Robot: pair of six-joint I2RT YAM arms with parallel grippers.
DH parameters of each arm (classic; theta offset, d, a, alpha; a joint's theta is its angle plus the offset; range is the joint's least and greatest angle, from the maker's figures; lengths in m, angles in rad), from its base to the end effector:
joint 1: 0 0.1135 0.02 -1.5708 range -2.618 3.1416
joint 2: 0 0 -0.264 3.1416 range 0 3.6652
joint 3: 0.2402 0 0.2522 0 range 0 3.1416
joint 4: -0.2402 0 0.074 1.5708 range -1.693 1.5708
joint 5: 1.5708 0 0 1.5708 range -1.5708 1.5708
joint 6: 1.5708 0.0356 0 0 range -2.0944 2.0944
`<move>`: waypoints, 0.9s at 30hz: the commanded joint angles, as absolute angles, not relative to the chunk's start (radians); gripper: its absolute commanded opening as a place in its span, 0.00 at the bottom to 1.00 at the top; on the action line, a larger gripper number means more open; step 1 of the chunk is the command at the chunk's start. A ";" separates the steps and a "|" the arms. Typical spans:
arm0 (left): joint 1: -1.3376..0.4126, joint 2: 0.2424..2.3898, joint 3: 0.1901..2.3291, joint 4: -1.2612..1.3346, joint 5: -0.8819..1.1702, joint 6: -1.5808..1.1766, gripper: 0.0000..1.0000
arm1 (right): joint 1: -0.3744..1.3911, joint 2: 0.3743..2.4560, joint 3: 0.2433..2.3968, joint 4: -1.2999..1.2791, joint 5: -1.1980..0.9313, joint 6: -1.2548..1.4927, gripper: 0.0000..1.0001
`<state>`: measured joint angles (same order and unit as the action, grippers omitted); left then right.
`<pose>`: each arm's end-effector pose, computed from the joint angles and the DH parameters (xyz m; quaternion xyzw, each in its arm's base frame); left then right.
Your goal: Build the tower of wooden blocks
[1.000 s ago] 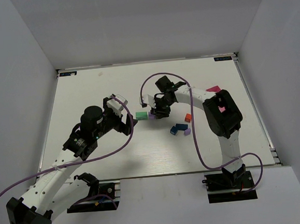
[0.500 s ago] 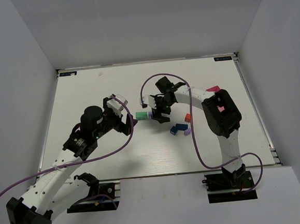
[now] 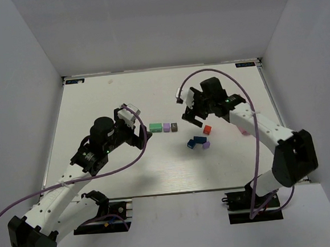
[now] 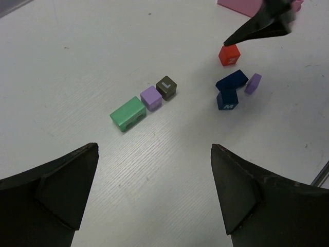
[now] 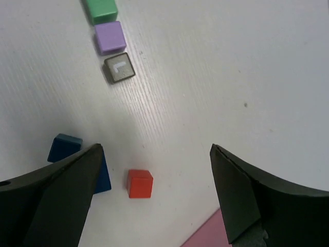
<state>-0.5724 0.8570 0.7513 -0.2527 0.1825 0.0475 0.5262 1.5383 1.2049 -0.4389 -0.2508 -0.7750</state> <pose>0.1639 -0.1133 0.3086 0.2991 0.7636 -0.2195 0.5285 0.2898 0.1785 0.2782 -0.5923 0.6979 0.0665 0.3970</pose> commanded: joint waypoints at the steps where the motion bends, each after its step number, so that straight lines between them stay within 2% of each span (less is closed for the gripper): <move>1: -0.569 0.888 0.735 -0.221 0.179 -0.012 1.00 | 0.502 1.415 1.111 -0.348 -0.187 -0.601 0.90; 4: -0.569 0.936 0.785 -0.230 0.190 -0.058 1.00 | 0.477 1.335 1.025 -0.341 -0.224 -0.572 0.74; 5: -0.586 0.975 0.802 -0.239 0.181 -0.058 1.00 | 0.457 1.325 1.002 -0.347 -0.230 -0.569 0.54; 6: -0.586 0.995 0.836 -0.239 0.181 -0.070 0.98 | 0.453 1.297 0.991 -0.345 -0.233 -0.558 0.44; 7: -0.586 1.014 0.854 -0.261 0.198 -0.084 0.96 | 0.446 1.292 0.962 -0.344 -0.238 -0.554 0.36; 9: -0.586 1.078 0.912 -0.285 0.198 -0.084 0.91 | 0.422 1.267 0.942 -0.348 -0.253 -0.554 0.31; 11: -0.586 1.120 0.965 -0.328 0.178 -0.054 0.85 | 0.400 1.253 0.913 -0.344 -0.273 -0.549 0.31; 13: -0.586 1.170 0.988 -0.351 0.169 -0.023 0.75 | 0.376 1.252 0.891 -0.338 -0.276 -0.554 0.29; 14: -0.586 1.181 0.988 -0.351 0.169 -0.023 0.70 | 0.376 1.256 0.888 -0.333 -0.270 -0.554 0.32; 15: -0.586 1.190 0.988 -0.351 0.178 -0.023 0.60 | 0.365 1.261 0.887 -0.331 -0.267 -0.555 0.37; 18: -0.586 1.209 0.957 -0.331 0.193 -0.003 0.43 | 0.364 1.285 0.887 -0.334 -0.267 -0.564 0.45; 21: -0.586 1.218 0.957 -0.371 0.193 0.049 0.43 | 0.364 1.315 0.890 -0.342 -0.256 -0.589 0.50; 25: -0.586 1.198 0.946 -0.371 0.184 0.080 0.61 | 0.370 1.371 0.896 -0.336 -0.226 -0.606 0.55; 27: -0.586 1.177 0.937 -0.371 0.173 0.089 0.66 | 0.370 1.396 0.907 -0.333 -0.215 -0.614 0.57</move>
